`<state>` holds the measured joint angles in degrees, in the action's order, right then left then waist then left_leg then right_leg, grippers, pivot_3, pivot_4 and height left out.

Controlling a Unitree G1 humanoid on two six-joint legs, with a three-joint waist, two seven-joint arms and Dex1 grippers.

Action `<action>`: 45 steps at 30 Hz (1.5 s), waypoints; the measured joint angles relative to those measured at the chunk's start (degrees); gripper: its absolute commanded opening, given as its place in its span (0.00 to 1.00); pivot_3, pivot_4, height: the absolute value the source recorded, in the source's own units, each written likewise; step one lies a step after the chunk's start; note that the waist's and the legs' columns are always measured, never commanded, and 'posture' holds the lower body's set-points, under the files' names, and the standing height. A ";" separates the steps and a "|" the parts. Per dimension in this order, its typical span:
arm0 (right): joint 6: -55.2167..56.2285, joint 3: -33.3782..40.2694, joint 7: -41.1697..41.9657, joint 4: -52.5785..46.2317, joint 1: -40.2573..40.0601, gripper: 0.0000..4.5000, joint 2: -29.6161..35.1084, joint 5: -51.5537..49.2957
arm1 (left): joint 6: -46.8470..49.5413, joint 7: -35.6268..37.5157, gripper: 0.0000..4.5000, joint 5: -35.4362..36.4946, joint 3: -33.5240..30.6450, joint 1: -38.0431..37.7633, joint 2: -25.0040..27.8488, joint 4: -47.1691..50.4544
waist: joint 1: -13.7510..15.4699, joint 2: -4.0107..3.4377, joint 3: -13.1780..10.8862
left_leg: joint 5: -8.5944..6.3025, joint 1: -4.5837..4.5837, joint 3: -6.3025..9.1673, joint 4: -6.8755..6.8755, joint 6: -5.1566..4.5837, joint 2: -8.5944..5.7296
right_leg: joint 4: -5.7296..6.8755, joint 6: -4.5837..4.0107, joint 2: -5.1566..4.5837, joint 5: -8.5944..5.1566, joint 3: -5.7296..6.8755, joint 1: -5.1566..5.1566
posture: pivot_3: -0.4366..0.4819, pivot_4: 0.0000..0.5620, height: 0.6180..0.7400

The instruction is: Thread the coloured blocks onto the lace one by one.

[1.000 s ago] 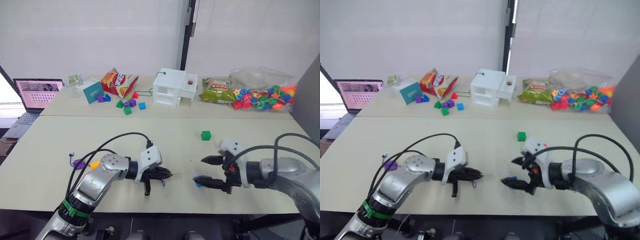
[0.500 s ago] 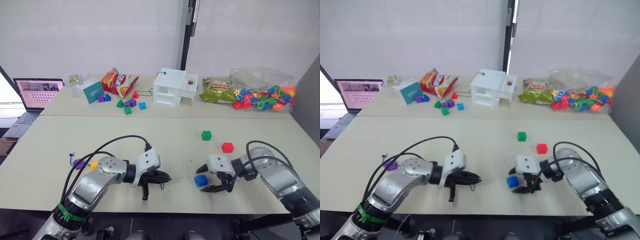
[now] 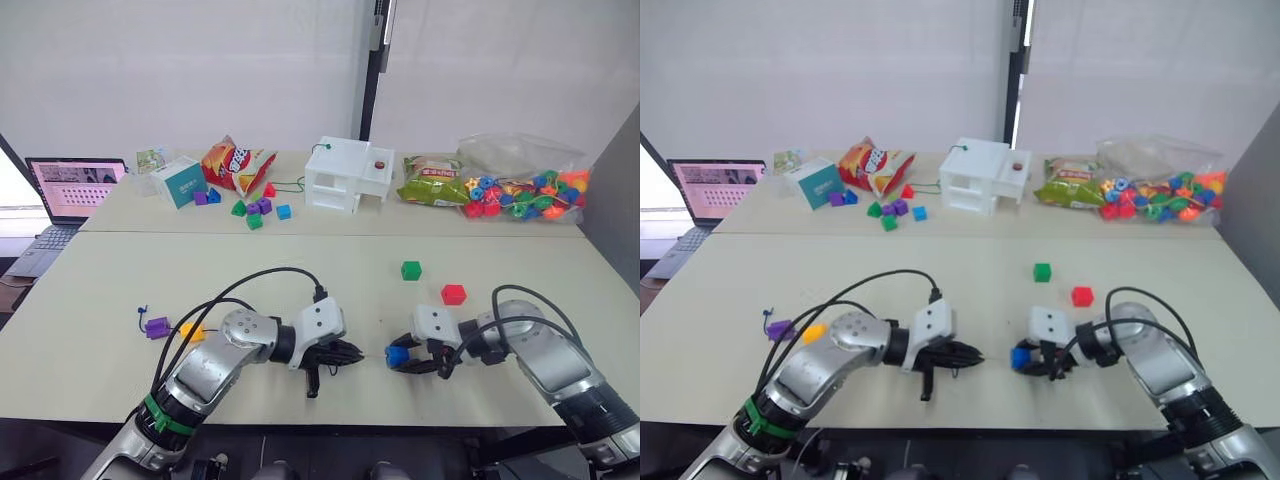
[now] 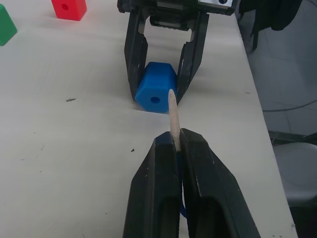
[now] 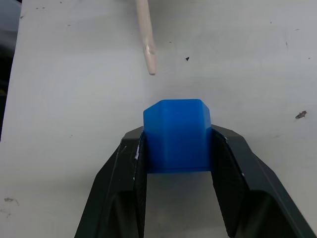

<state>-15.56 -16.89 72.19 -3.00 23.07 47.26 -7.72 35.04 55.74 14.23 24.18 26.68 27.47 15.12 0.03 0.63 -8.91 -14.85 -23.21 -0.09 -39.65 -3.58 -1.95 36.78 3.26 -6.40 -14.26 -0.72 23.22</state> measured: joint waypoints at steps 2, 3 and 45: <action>-1.42 0.11 -0.67 -1.32 -0.34 0.29 0.00 0.20 | -0.06 -0.04 0.00 -0.77 0.50 0.47 -0.33 -1.11 | 0.04 0.00 0.00 | 0.00 0.00 0.00 0.00 0.00 -0.01 | -0.01 0.00 -0.01 0.00 0.00 -0.01 | 0.48 0.27 1.00; -1.68 0.14 -1.07 -1.65 -0.53 0.29 -0.01 0.21 | -0.08 -0.01 0.00 -0.89 0.74 0.47 -0.55 -1.47 | 0.03 0.00 0.00 | 0.00 0.00 0.00 0.00 0.00 -0.01 | -0.01 0.00 -0.01 0.00 0.01 -0.01 | 0.48 0.27 1.00; -10.77 0.37 -2.51 -6.64 -0.38 0.29 -0.07 1.86 | 0.09 -0.14 0.00 -7.27 4.01 4.54 -5.59 -7.10 | 0.59 0.01 0.00 | 0.00 -0.03 0.01 -0.09 -0.01 -0.04 | -0.02 0.02 0.00 0.00 0.05 -0.05 | 0.48 0.27 1.00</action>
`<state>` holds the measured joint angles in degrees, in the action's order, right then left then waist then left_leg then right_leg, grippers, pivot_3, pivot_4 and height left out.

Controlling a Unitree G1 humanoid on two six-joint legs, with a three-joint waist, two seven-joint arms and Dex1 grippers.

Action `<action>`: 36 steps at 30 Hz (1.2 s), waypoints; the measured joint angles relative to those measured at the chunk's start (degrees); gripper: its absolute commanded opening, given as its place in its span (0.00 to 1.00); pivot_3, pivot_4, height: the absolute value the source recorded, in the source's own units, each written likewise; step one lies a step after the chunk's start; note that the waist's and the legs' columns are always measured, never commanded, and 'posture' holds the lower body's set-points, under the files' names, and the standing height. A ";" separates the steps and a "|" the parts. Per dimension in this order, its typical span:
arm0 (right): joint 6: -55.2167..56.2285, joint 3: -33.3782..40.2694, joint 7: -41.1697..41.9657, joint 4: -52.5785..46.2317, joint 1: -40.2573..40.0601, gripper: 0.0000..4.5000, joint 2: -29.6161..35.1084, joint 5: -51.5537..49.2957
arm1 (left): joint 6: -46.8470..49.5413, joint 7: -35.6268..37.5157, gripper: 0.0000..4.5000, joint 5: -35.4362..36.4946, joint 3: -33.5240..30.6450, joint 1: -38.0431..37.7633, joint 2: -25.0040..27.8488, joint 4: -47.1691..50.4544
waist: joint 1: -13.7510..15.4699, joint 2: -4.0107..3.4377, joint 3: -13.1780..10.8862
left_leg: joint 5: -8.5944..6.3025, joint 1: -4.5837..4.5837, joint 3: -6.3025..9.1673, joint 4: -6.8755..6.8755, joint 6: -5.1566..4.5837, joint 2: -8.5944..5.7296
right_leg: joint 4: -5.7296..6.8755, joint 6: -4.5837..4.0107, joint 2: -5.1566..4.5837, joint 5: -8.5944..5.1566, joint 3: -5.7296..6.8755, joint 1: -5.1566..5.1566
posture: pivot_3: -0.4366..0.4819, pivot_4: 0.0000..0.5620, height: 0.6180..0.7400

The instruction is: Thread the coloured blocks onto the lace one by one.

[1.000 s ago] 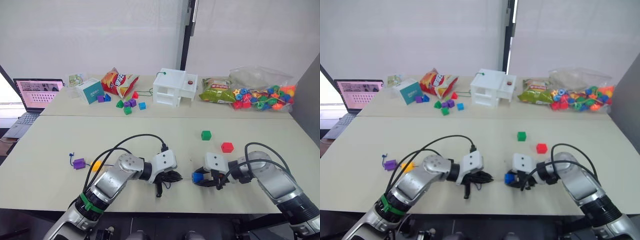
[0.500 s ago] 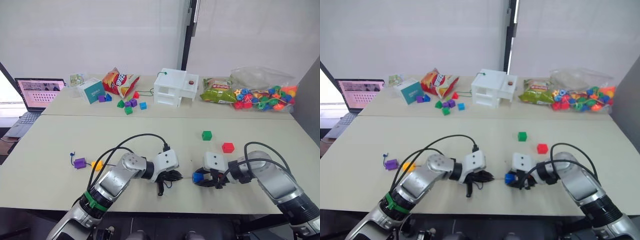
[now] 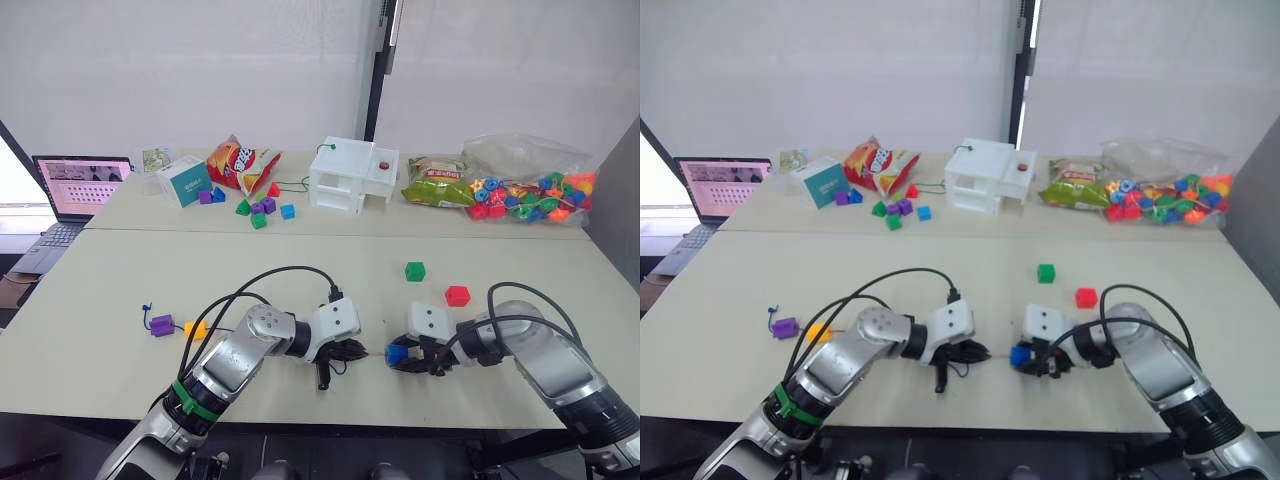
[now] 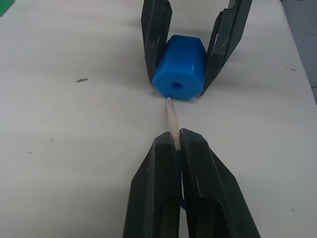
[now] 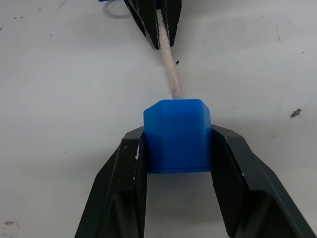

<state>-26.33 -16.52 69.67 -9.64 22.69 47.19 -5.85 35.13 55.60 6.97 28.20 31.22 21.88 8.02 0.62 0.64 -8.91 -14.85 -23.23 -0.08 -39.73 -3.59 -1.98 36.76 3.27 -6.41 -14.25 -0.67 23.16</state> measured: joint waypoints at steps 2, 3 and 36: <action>-0.17 0.01 0.00 0.00 0.06 0.29 -0.14 0.11 | 0.09 0.07 0.00 0.00 -0.13 0.00 0.00 0.01 | 0.00 0.00 0.00 | 0.00 0.00 0.00 0.00 0.00 0.00 | 0.00 0.00 0.00 0.00 0.00 0.00 | 0.48 0.27 1.00; -0.27 0.01 -0.01 0.00 0.11 0.29 -0.26 0.19 | 0.17 0.16 0.00 0.02 -0.25 0.00 0.04 0.02 | -0.01 0.00 0.00 | 0.00 0.00 0.00 0.00 0.00 0.00 | 0.00 0.00 0.00 0.00 0.00 0.00 | 0.48 0.27 1.00; -1.95 0.02 -1.20 -0.07 0.57 0.29 0.37 0.73 | -0.04 -0.49 0.00 -0.22 -0.33 0.82 -3.47 -2.28 | 0.50 0.00 0.00 | 0.00 -0.01 0.05 -0.10 -0.01 -0.07 | -0.03 0.05 -0.05 0.03 0.04 -0.09 | 0.48 0.27 1.00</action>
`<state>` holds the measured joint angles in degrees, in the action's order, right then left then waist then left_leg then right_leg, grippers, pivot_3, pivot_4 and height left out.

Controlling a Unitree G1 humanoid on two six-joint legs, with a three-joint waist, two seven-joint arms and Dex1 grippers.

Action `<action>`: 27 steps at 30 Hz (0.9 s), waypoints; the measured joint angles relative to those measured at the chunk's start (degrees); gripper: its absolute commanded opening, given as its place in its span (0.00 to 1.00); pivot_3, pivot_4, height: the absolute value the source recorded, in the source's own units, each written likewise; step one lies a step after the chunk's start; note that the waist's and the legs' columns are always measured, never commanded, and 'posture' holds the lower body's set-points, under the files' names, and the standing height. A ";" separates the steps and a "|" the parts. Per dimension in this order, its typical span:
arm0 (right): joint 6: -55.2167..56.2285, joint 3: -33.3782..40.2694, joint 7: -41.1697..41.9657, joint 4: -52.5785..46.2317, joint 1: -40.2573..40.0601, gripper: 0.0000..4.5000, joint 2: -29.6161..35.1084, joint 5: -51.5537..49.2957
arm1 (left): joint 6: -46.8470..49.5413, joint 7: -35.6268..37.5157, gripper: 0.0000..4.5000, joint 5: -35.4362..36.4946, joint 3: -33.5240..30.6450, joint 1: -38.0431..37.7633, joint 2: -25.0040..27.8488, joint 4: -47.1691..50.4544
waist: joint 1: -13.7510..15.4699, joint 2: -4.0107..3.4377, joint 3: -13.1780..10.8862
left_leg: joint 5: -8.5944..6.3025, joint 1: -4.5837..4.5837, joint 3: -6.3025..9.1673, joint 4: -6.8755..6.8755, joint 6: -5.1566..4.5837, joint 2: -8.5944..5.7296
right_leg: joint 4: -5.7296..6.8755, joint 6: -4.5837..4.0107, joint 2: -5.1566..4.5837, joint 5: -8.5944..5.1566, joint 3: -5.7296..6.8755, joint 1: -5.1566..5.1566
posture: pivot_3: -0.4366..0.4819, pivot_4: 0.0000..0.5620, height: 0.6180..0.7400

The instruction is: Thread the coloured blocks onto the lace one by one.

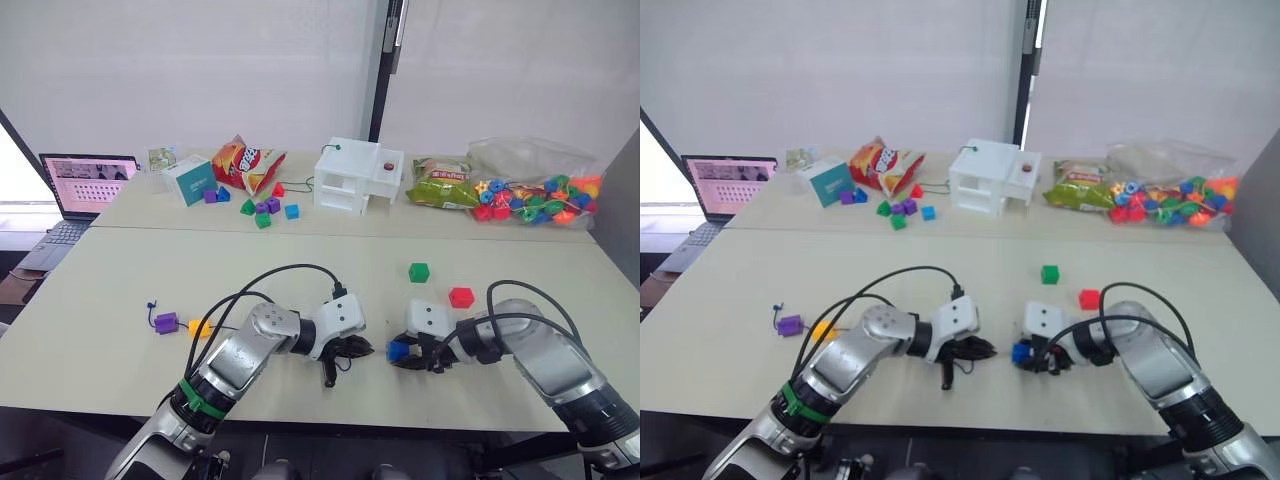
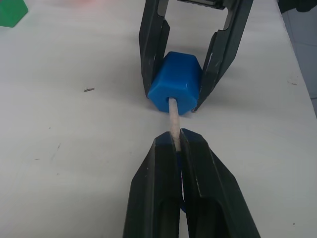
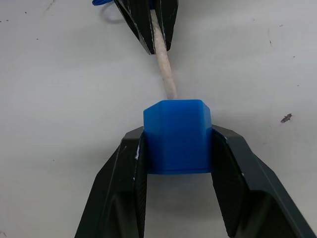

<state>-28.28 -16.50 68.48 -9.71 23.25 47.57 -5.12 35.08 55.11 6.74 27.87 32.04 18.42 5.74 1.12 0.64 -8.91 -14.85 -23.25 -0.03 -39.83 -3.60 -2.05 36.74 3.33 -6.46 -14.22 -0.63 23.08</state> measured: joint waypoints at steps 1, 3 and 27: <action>-0.10 0.18 -0.03 0.00 -0.01 0.29 0.28 0.12 | -0.01 -0.08 0.00 -0.15 0.08 0.28 -0.61 -0.61 | 0.08 0.00 0.00 | 0.00 0.00 0.00 0.00 0.00 0.00 | 0.00 0.00 0.00 0.00 0.00 0.01 | 0.48 0.27 1.00; -0.24 0.47 -0.12 0.04 -0.05 0.29 0.39 0.49 | -0.14 -0.20 0.00 -0.71 0.31 0.95 -1.45 -1.56 | 0.10 0.00 0.00 | 0.00 -0.01 0.00 0.01 0.00 0.00 | 0.00 0.00 0.01 0.00 0.00 0.01 | 0.48 0.27 1.00; -3.36 1.41 1.48 -2.79 -1.36 0.29 -0.21 1.22 | -2.57 0.25 0.00 -0.53 -2.95 -4.47 -1.62 1.01 | -0.40 0.00 0.00 | -0.01 -0.04 0.01 0.10 -0.01 0.04 | -0.04 -0.01 0.01 0.00 -0.01 0.09 | 0.48 0.27 1.00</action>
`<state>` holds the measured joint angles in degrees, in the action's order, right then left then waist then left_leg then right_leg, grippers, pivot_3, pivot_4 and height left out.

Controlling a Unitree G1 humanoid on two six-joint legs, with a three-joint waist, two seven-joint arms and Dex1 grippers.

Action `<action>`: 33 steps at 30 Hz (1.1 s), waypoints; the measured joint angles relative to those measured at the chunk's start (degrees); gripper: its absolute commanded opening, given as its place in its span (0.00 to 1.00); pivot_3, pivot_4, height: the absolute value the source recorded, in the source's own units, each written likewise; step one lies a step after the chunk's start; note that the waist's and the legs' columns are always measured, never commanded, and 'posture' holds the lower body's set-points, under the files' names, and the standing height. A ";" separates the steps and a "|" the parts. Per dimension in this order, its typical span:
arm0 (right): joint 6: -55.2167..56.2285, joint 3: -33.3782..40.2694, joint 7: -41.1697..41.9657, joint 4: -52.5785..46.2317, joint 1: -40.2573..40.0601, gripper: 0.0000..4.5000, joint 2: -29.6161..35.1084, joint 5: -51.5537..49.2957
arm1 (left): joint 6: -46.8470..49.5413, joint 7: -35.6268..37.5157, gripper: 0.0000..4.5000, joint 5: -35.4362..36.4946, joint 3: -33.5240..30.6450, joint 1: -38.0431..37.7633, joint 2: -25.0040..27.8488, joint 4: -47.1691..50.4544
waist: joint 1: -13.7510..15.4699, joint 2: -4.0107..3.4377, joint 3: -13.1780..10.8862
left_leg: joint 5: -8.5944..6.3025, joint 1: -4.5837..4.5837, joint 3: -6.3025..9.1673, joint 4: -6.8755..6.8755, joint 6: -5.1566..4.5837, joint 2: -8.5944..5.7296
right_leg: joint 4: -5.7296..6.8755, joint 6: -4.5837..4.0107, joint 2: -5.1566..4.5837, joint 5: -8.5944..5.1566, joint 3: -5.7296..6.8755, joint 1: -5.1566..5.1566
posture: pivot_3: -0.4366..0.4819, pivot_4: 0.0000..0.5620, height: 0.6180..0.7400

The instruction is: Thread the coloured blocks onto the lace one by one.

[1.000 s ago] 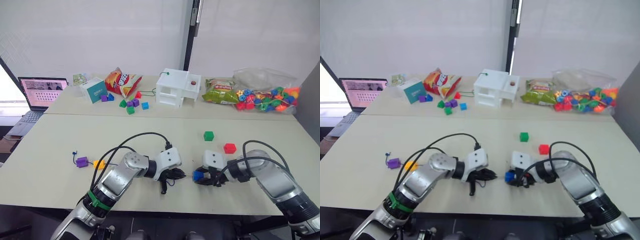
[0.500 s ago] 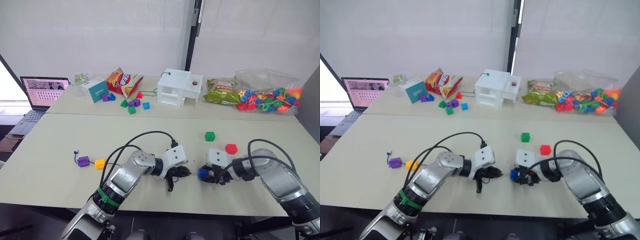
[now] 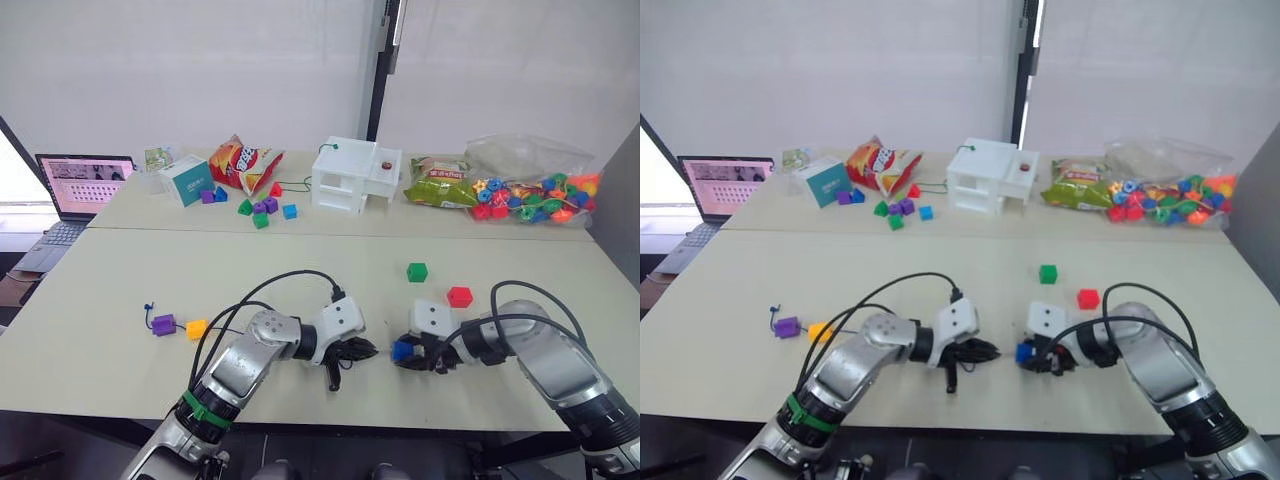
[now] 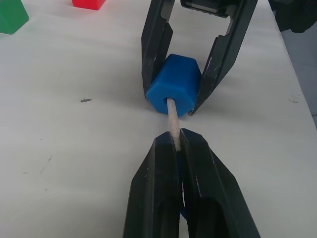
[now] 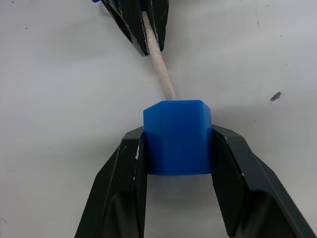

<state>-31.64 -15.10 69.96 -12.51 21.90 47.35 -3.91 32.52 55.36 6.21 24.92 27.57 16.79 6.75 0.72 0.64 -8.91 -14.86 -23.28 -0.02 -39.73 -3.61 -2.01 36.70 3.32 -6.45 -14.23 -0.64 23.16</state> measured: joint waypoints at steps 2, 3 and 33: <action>-1.05 -0.27 0.13 -0.92 -0.04 0.29 -0.08 -0.13 | 0.07 0.00 0.00 0.58 -0.18 -0.90 0.72 1.13 | -0.02 0.00 0.00 | 0.00 -0.01 0.00 0.01 0.00 0.00 | 0.00 0.00 -0.01 0.00 -0.01 0.02 | 0.48 0.27 1.00; -1.69 -0.43 0.06 -1.40 -0.04 0.29 -0.16 -0.31 | 0.21 0.04 0.00 0.81 -0.35 -1.30 1.06 1.82 | -0.02 0.00 0.00 | 0.00 -0.02 0.00 0.01 0.00 0.01 | 0.01 0.00 -0.01 0.00 -0.01 0.04 | 0.48 0.27 1.00; -9.05 -4.23 -2.26 -5.40 2.37 0.29 -0.98 0.30 | 12.03 -7.57 0.00 2.88 -1.67 -8.29 2.58 15.52 | -0.21 0.00 0.00 | -0.01 0.01 0.03 0.06 0.02 0.05 | -0.01 -0.04 -0.01 -0.02 -0.02 0.04 | 0.48 0.27 1.00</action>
<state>-40.70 -19.33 67.69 -17.90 24.27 46.37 -3.60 44.55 47.79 9.09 23.25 19.28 19.37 22.27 0.51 0.64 -8.91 -14.87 -23.27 0.01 -39.67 -3.59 -1.96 36.69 3.28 -6.46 -14.24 -0.66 23.20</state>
